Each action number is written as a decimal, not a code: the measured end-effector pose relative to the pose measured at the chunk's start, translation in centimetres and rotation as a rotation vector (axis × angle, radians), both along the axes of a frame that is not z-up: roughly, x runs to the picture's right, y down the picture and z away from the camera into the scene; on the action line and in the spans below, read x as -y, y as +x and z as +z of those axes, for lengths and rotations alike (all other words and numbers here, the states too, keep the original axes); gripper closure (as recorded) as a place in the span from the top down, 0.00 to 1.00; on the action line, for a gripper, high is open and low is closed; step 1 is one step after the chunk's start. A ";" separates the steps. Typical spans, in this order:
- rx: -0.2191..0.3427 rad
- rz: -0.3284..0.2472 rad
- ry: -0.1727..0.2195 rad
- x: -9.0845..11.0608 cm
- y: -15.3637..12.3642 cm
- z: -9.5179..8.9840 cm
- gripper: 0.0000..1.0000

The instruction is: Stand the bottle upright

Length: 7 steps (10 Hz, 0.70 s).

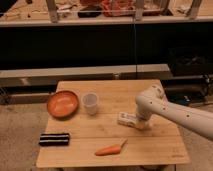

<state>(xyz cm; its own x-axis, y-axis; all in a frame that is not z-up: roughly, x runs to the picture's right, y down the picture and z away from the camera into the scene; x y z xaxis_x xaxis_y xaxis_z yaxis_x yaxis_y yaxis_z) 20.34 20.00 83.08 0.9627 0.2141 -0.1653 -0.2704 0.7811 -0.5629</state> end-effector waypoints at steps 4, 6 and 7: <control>0.089 -0.242 -0.013 1.2 -0.5 -0.9 0.32; 0.194 -0.397 -0.024 2.5 0.3 -2.4 0.34; 0.287 -0.502 -0.030 3.4 0.5 -3.5 0.34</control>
<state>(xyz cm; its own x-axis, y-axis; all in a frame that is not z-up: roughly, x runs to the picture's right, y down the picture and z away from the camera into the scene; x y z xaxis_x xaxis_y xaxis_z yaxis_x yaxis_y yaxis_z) 20.89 16.64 79.59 0.9524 -0.2810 0.1186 0.2958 0.7565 -0.5833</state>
